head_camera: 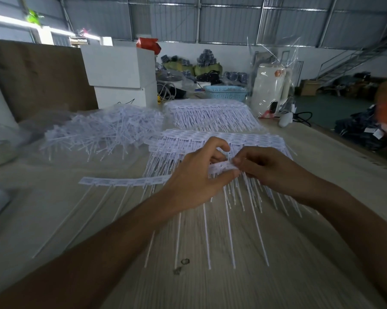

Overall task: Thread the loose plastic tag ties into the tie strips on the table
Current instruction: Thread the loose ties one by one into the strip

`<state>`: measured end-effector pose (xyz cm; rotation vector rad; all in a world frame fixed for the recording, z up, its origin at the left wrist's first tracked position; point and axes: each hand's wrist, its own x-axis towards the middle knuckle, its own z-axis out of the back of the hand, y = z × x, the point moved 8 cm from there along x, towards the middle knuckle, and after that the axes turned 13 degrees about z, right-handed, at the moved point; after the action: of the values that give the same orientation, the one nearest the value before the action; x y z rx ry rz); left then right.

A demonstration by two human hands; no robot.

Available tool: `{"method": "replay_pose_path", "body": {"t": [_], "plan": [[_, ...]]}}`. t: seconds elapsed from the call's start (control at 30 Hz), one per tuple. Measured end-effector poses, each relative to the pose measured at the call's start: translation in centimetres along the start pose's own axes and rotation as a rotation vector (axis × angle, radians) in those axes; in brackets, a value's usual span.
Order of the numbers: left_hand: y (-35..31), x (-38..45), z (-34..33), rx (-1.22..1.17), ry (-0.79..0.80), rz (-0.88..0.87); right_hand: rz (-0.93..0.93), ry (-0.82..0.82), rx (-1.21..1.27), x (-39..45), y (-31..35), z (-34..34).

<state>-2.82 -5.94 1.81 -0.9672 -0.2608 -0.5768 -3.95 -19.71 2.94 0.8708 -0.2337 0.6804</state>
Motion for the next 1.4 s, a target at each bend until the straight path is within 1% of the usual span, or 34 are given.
{"method": "replay_pose_path", "body": {"t": [0.07,0.17,0.27,0.37,0.43,0.5,0.6,0.67,0.8,0.9,0.93,1.03,1.07,1.13,1.3,1.37,1.4], "plan": [[0.4,0.1,0.0,0.026,0.034,0.012,-0.04,-0.075,-0.006,-0.1,-0.7,1.1],[1.1,0.3,0.3,0.108,0.021,0.035,-0.1,-0.149,0.054,-0.3,-1.7,1.9],[1.3,0.4,0.6,0.156,0.001,0.027,-0.11,-0.117,0.063,-0.2,-1.8,1.0],[0.9,0.3,1.2,0.238,-0.091,-0.005,-0.126,-0.05,0.102,-0.3,-1.6,0.1],[0.4,0.1,1.6,0.28,-0.147,-0.036,-0.097,-0.063,0.135,-0.3,-1.3,0.1],[-0.1,-0.1,1.6,0.3,-0.166,-0.067,-0.032,-0.1,0.109,-0.2,-0.7,0.6],[-0.2,-0.2,1.6,0.3,-0.153,-0.089,0.067,-0.123,-0.058,0.1,0.3,1.0],[-0.2,-0.2,1.6,0.3,-0.148,-0.099,0.1,-0.125,-0.126,0.1,0.8,1.0],[-0.5,-0.1,1.5,0.245,-0.13,-0.12,0.131,-0.145,-0.137,0.0,1.2,1.1],[-0.4,0.1,1.6,0.168,-0.115,-0.095,0.145,-0.161,-0.104,0.1,1.1,1.1],[-0.2,0.1,1.6,0.138,-0.1,-0.064,0.174,-0.159,-0.146,0.1,1.4,1.1],[0.7,0.2,1.1,-0.012,-0.036,0.069,0.287,-0.155,-0.382,0.0,2.5,0.9],[0.8,0.2,1.1,-0.044,-0.032,0.083,0.287,-0.161,-0.389,0.0,2.4,1.0],[0.6,0.4,1.2,-0.019,-0.045,0.061,0.22,-0.176,-0.283,-0.1,1.6,1.3],[0.2,0.4,1.7,0.066,-0.094,-0.009,-0.044,-0.197,0.22,-0.3,-0.6,0.5],[0.0,0.3,1.8,0.092,-0.107,-0.051,-0.101,-0.182,0.328,-0.4,-1.1,0.2],[0.0,0.2,1.7,0.104,-0.114,-0.074,-0.113,-0.162,0.329,-0.5,-1.3,0.1]]}}
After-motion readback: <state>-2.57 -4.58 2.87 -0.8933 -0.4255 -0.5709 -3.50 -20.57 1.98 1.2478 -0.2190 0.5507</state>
